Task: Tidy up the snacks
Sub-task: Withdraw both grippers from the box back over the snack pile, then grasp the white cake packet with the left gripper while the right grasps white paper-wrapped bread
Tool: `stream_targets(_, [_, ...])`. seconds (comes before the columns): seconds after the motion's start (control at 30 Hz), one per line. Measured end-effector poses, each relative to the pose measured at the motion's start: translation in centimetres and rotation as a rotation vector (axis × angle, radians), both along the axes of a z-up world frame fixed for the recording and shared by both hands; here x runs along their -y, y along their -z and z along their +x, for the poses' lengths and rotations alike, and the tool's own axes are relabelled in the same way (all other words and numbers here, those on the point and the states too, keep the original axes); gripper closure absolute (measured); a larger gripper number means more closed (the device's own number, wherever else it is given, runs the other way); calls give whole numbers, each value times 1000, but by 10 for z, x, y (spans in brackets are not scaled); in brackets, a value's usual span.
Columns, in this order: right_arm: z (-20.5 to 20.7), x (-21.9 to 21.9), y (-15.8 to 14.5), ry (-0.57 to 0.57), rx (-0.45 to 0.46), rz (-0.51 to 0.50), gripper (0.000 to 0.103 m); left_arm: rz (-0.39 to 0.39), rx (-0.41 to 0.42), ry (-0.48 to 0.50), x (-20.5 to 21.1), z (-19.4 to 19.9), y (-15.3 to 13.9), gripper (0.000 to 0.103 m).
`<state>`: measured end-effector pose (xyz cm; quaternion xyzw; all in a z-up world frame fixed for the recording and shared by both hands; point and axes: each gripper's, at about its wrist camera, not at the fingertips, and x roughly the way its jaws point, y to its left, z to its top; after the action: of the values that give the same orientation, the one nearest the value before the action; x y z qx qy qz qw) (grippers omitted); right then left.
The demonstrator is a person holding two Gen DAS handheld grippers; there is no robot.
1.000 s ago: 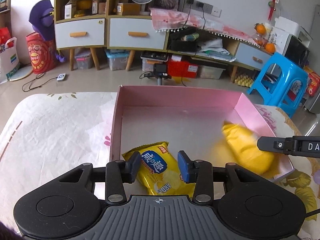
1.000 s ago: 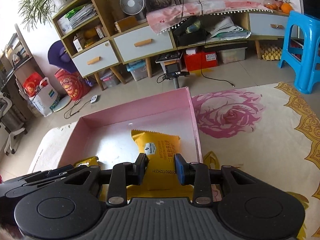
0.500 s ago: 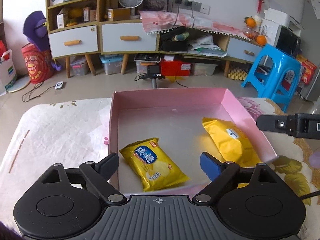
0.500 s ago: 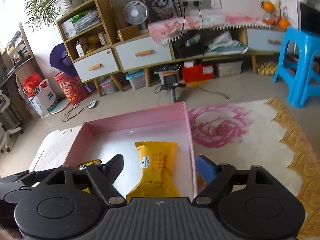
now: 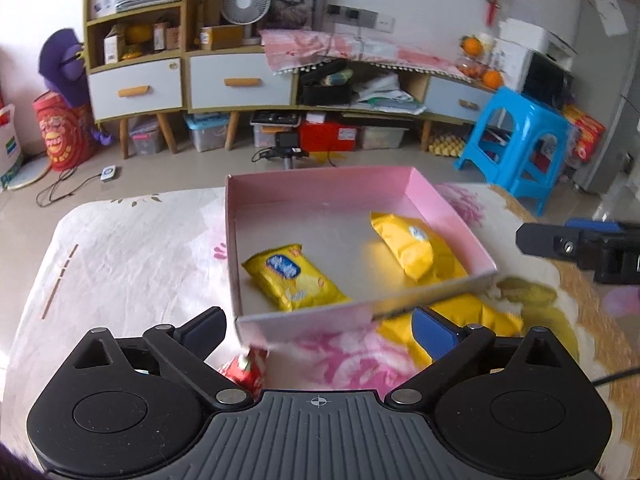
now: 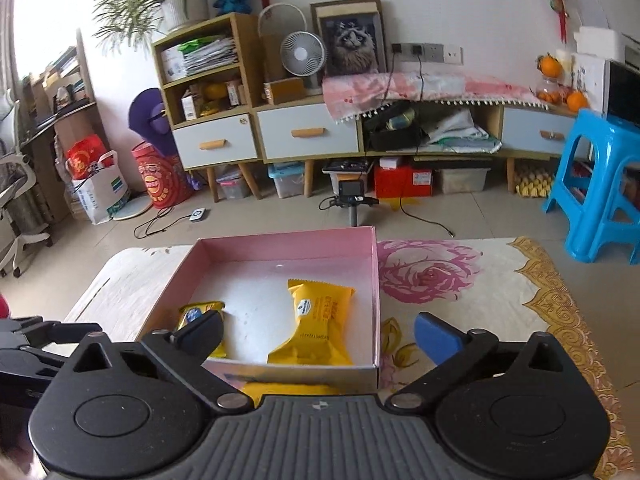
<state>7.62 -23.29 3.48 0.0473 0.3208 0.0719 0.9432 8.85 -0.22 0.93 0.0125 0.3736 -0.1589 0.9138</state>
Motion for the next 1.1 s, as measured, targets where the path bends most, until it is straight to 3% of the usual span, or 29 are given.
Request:
stream_targets(0.13, [-14,3,1,-37,-11,-4,8,27,-11,6,-11,-14,4,3])
stream_targets(0.4, [-40,8,6,-93,-18,-39,8,2,-69,47,-28,-39,11,3])
stream_targets(0.63, [-55,8,17,-139,-84,-87,8,48,-115,76,-29,-67,19,3])
stream_targets(0.77, [-64,8,27,-155,-132,-105,8,67,-173,36,-28,-80,18,3])
stream_targets(1.1, [-69,4,42,-160,-226,-132,8,-8,-336,-6,-8,-93,27,3])
